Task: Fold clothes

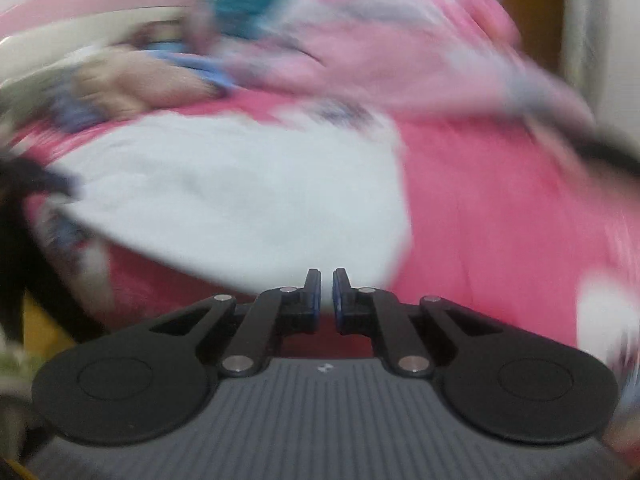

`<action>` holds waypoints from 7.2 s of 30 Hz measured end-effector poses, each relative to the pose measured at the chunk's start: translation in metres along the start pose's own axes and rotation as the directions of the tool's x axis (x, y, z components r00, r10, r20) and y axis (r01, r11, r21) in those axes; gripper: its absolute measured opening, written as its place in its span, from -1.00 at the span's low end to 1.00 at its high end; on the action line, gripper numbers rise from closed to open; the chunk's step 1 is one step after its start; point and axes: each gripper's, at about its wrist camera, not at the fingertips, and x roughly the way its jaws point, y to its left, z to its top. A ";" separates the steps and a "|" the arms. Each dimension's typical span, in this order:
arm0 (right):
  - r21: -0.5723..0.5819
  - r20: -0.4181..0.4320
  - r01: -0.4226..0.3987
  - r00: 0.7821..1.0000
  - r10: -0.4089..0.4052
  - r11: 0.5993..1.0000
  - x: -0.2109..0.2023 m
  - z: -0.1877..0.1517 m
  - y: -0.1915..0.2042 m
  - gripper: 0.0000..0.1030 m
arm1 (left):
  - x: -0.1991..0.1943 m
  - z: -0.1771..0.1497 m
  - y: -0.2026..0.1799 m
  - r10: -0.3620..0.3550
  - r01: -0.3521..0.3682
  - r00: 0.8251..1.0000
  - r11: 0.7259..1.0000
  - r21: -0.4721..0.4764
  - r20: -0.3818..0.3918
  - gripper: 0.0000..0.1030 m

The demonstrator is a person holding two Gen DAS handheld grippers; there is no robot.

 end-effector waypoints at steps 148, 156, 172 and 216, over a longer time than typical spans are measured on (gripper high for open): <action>0.354 -0.002 0.064 0.998 -0.067 0.933 0.253 0.160 -0.085 -0.75 | 0.185 0.205 0.158 0.021 0.021 0.986 0.968 -0.251 0.165 -0.82; 0.496 0.074 0.068 0.990 -0.120 0.866 0.175 0.162 -0.091 -0.35 | 0.091 0.197 0.157 0.066 -0.004 0.972 0.965 -0.264 0.227 -0.52; 0.552 0.038 -0.010 0.999 -0.013 0.833 0.070 0.166 -0.060 0.08 | 0.025 0.166 0.136 0.008 0.037 0.983 0.970 -0.240 0.185 0.21; 0.381 0.119 -0.084 0.992 0.042 0.921 0.234 0.192 -0.092 -0.97 | 0.180 0.211 0.129 -0.011 0.034 0.974 0.995 -0.098 0.228 -0.86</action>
